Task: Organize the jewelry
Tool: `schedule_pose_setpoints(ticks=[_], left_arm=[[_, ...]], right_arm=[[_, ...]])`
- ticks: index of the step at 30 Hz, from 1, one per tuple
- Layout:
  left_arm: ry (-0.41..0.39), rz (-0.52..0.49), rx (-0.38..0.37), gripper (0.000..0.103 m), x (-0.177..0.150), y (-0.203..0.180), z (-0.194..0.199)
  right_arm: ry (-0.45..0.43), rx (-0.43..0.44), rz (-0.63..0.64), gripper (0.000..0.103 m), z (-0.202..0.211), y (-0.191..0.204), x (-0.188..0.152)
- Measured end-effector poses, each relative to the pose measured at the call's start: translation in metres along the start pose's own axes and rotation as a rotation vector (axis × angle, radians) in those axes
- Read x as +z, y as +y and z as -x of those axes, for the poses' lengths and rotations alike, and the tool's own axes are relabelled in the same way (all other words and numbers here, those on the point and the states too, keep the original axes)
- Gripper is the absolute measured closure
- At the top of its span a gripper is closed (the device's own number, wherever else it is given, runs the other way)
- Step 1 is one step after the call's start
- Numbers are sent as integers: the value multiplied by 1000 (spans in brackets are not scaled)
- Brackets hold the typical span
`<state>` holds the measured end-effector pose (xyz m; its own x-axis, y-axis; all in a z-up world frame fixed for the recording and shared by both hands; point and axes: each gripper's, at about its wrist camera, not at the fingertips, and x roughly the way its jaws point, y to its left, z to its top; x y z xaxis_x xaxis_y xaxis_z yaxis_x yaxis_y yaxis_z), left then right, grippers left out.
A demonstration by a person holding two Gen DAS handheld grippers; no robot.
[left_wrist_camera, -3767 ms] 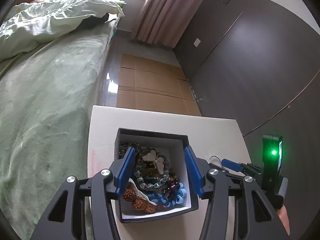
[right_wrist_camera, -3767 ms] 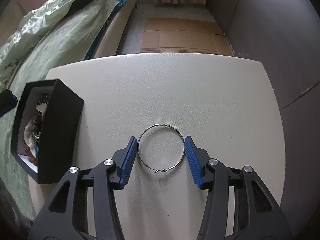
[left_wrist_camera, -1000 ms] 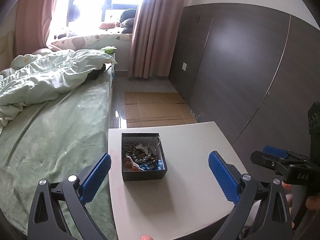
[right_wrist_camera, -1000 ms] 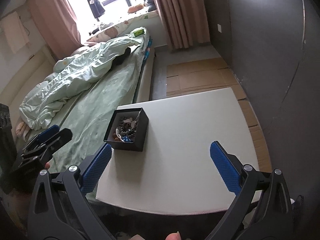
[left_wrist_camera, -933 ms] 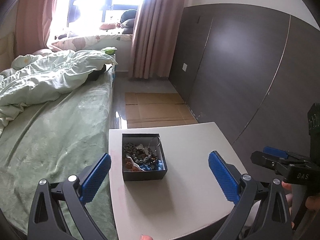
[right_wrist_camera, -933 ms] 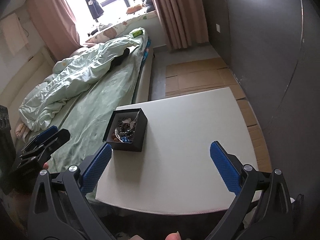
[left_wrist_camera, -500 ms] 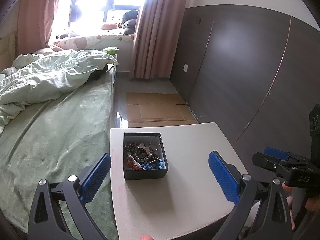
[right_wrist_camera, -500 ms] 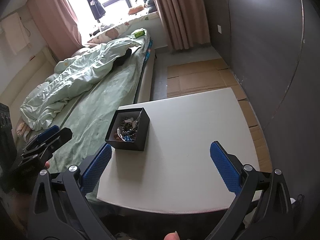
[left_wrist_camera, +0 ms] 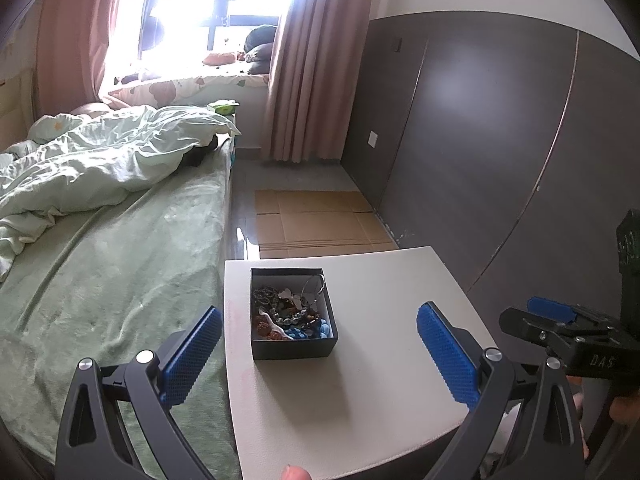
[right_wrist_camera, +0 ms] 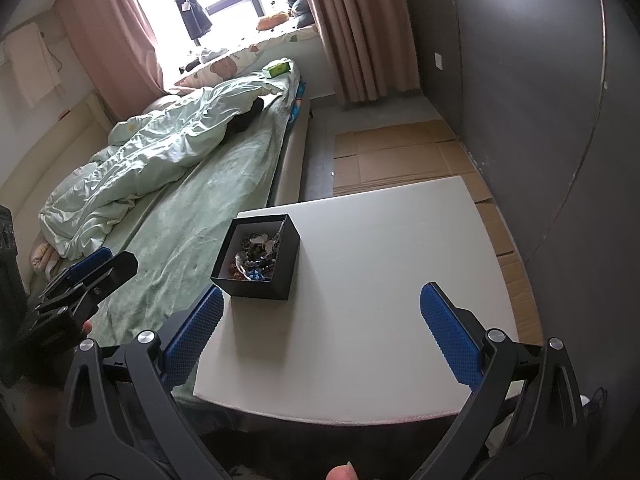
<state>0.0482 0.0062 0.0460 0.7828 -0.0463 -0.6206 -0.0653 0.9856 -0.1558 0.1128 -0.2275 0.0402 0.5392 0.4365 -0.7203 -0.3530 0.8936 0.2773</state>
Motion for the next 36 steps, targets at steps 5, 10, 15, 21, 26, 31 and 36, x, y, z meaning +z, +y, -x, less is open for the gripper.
schedule_pose_setpoints(ticks=[5,10,15,21,26,31,36], left_arm=[[-7,-8,4,8,0,-3,3],[-9,-7,1,8,-1,-3,5],[-20,-2,12,8,-1,-2,8],[-25,10,18,8,0,0,11],[-23,8,16,8,0,-1,11],[-21,14,9,8,0,-1,10],[-12,1,17,8,-1,-1,7]], right_arm=[[-3,-3,-4,5,2,-1,-1],[-2,-7,-3,5,3,-2,-1],[-2,-8,-2,5,4,-3,-2],[-2,-9,-1,5,3,-3,-3],[-2,-11,-2,5,4,-3,-3],[-2,-10,-1,5,4,-3,-3],[1,-14,-1,5,5,-5,-5]])
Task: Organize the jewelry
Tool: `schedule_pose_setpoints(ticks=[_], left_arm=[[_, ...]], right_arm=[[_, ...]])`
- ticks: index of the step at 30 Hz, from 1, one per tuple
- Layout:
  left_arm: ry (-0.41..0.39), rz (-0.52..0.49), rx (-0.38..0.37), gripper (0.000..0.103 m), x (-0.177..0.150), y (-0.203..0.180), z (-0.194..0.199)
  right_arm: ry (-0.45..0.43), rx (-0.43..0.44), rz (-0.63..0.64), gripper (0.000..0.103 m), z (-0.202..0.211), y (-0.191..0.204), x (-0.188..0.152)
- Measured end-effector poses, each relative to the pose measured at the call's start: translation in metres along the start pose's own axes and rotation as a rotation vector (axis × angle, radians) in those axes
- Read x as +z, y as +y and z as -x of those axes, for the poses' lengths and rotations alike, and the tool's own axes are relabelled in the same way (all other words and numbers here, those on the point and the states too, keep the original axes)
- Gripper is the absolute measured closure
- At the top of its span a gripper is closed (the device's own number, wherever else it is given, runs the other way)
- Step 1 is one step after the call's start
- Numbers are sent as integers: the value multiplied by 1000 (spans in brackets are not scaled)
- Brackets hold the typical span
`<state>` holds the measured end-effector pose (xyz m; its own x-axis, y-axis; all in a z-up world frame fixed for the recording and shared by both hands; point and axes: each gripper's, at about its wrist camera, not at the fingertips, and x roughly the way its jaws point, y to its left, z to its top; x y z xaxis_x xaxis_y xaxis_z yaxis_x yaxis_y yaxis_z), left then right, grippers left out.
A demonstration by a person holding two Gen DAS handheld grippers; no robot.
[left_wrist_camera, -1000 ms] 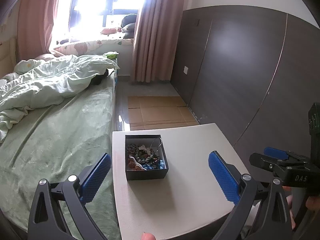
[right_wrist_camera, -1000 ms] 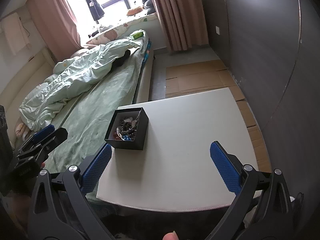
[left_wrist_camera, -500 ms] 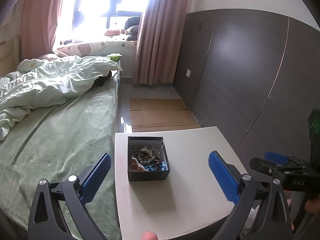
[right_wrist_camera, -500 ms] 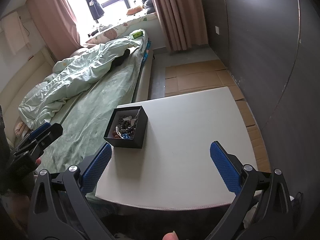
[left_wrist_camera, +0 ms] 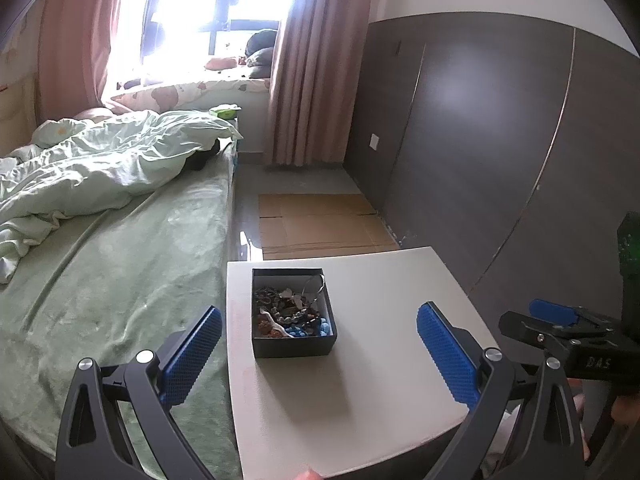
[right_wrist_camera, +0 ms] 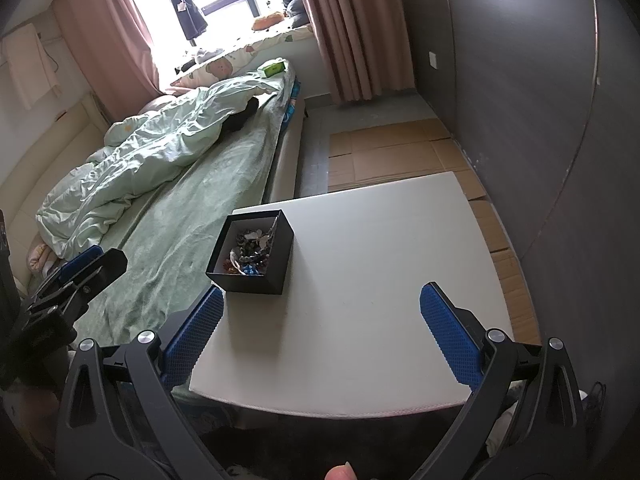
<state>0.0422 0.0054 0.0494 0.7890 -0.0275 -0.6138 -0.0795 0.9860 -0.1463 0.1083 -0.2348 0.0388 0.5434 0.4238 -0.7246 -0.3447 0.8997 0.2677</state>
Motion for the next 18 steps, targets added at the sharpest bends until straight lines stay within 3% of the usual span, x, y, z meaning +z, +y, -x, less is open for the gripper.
schedule_pose_setpoints(ticks=[18], left_arm=[[27,-15,27,8,0,6,-29]], right_arm=[[28,-30,-26,5,-19,-13,3]])
